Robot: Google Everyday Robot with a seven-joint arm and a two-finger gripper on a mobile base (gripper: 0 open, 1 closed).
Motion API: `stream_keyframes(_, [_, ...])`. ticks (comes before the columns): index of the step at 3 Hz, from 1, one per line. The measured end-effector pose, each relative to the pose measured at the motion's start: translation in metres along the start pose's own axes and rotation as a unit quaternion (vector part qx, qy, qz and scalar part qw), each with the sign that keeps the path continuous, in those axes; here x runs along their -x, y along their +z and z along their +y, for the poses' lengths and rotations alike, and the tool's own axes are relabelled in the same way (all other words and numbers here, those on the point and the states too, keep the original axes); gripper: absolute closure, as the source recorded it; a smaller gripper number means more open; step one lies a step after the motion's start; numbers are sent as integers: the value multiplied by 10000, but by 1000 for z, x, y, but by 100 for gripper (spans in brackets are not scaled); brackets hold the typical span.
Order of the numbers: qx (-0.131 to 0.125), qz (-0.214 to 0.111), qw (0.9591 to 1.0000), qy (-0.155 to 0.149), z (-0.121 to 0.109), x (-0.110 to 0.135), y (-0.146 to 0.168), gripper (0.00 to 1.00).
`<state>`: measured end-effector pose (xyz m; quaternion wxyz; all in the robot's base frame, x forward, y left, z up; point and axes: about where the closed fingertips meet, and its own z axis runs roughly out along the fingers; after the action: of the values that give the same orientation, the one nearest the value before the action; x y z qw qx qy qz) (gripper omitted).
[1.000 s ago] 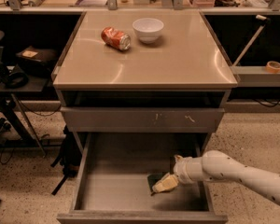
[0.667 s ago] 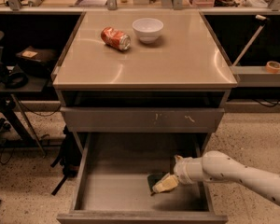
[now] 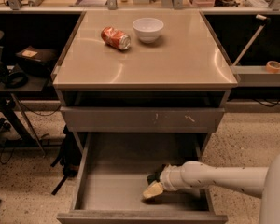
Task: Pick sponge from middle drawer and place on counter
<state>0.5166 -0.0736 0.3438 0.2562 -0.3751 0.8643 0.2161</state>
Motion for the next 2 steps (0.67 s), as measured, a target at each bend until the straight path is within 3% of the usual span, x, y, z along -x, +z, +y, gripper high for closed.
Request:
stream_keyframes(1, [6, 4, 10000, 4, 1, 1, 1, 0])
stream_keyframes(2, [6, 4, 10000, 4, 1, 1, 1, 19])
